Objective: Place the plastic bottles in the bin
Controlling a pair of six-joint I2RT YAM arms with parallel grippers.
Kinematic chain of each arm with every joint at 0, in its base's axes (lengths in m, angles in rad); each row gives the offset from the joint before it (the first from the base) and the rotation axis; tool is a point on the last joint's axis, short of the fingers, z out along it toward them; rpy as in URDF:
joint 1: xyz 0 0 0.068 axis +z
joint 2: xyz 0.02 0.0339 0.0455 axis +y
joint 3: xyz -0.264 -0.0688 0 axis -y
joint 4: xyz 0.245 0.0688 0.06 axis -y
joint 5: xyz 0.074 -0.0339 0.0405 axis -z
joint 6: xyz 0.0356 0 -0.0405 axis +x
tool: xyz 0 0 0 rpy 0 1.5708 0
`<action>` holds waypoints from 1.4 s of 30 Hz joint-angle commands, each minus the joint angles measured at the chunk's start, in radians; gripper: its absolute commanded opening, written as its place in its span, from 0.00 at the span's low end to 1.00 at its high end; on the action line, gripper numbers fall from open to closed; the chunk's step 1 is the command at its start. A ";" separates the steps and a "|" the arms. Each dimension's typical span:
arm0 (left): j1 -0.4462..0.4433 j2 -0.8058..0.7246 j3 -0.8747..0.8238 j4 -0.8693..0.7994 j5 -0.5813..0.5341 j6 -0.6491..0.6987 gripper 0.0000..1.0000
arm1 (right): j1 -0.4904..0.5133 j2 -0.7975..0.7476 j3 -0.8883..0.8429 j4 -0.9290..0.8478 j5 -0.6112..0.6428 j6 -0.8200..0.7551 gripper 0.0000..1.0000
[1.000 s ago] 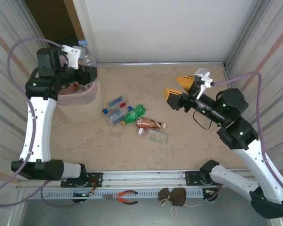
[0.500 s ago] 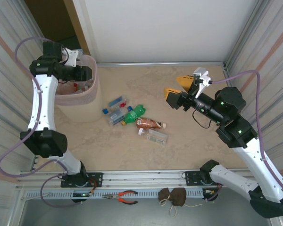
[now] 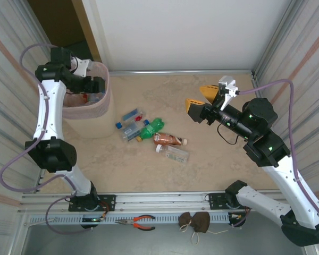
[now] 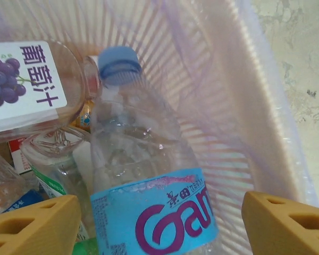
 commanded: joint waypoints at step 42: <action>-0.553 0.032 0.059 0.035 -0.209 0.016 0.71 | -0.026 0.020 0.014 -0.116 0.060 -0.028 0.78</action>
